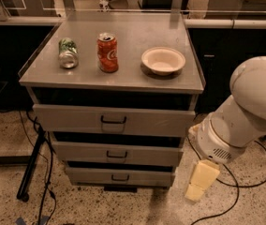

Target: Open middle drawer

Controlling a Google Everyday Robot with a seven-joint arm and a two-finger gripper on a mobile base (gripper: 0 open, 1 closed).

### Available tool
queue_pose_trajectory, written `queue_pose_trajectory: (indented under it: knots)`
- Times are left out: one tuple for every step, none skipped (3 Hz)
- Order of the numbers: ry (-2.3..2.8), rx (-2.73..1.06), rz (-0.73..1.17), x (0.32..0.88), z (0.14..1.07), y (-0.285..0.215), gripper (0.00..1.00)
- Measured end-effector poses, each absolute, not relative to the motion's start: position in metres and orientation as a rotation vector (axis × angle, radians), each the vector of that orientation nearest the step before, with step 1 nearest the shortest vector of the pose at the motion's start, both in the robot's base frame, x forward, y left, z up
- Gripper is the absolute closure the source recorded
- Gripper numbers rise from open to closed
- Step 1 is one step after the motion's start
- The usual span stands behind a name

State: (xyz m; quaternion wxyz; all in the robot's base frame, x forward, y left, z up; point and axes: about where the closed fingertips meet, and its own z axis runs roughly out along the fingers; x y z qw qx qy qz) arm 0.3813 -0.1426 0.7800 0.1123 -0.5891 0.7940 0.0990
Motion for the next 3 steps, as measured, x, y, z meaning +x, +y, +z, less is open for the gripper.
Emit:
queue_pose_trajectory:
  knots:
    - [2.308, -1.689, 0.273, 0.388, 0.753, -0.127, 0.0]
    - [2.253, -1.619, 0.182, 0.417, 0.736, -0.109, 0.0]
    - [2.253, -1.619, 0.182, 0.417, 0.736, -0.109, 0.0]
